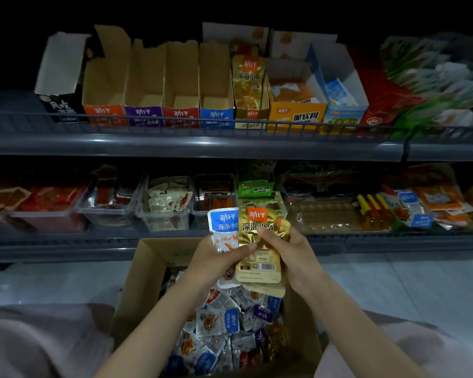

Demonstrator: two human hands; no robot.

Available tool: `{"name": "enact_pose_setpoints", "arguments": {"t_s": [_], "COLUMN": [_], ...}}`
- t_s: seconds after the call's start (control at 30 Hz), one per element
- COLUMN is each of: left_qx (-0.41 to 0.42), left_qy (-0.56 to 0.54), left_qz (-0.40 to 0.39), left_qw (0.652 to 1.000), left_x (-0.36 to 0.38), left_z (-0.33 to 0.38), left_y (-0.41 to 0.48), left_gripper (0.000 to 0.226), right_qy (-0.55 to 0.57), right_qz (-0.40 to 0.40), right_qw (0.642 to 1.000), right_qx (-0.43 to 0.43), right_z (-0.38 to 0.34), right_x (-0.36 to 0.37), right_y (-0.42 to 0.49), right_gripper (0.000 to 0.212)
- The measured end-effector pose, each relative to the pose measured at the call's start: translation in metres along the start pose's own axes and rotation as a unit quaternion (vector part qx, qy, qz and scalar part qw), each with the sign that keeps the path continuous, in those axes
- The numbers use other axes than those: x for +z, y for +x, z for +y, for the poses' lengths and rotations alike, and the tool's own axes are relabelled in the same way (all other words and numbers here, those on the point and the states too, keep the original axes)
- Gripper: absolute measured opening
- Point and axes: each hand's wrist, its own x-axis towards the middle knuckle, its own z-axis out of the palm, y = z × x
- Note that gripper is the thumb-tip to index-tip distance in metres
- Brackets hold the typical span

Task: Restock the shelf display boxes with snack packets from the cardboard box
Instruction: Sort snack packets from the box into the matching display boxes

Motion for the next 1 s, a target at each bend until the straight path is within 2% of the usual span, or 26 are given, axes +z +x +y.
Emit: {"name": "enact_pose_setpoints", "arguments": {"t_s": [0.13,0.2,0.27,0.37,0.43,0.53,0.6,0.67,0.77,0.83,0.93,1.0], "left_qx": [0.002,-0.014,-0.060,-0.126,-0.143,-0.132,-0.116,-0.108,-0.151,-0.167,-0.162,-0.143], "left_qy": [0.002,-0.026,-0.086,-0.159,-0.111,-0.045,-0.024,-0.021,-0.115,-0.176,-0.204,-0.196], "left_qz": [-0.005,-0.012,-0.012,-0.024,-0.070,-0.125,-0.104,-0.078,-0.034,-0.011,0.018,0.035], "left_qw": [1.000,0.999,0.994,0.979,0.981,0.982,0.987,0.991,0.981,0.970,0.965,0.969], "left_x": [0.001,0.000,-0.002,-0.003,0.001,0.011,0.012,0.011,0.000,-0.010,-0.016,-0.015], "left_z": [0.001,0.002,0.002,0.008,0.009,0.010,0.009,0.007,0.006,0.006,0.005,0.005], "left_y": [0.001,0.002,0.003,0.002,0.003,0.006,0.009,0.011,0.012,0.015,0.017,0.018], "left_gripper": [0.030,0.026,0.023,0.025,0.044,0.060,0.069,0.065,0.047,0.043,0.050,0.051], "right_qy": [0.040,0.031,0.000,-0.117,-0.156,-0.130,-0.131,-0.109,-0.061,-0.059,-0.148,-0.199], "right_qz": [-0.041,-0.035,0.000,0.052,0.012,-0.089,-0.124,-0.136,-0.145,-0.135,-0.079,-0.058], "right_qw": [0.998,0.999,1.000,0.988,0.985,0.987,0.984,0.985,0.988,0.988,0.980,0.973], "right_qx": [0.026,0.013,-0.025,-0.089,-0.073,0.010,0.010,0.000,-0.007,-0.040,-0.105,-0.106], "right_z": [0.000,-0.002,-0.006,-0.008,-0.005,0.002,0.000,-0.002,-0.006,-0.009,-0.011,-0.005], "right_x": [0.003,0.004,0.002,-0.002,0.003,0.010,0.013,0.012,0.007,0.005,0.005,0.007], "right_y": [-0.002,-0.002,-0.001,0.004,0.003,-0.001,-0.004,-0.006,-0.004,-0.003,-0.002,-0.002], "right_gripper": [0.039,0.040,0.036,0.036,0.043,0.068,0.056,0.044,0.044,0.037,0.029,0.031]}}
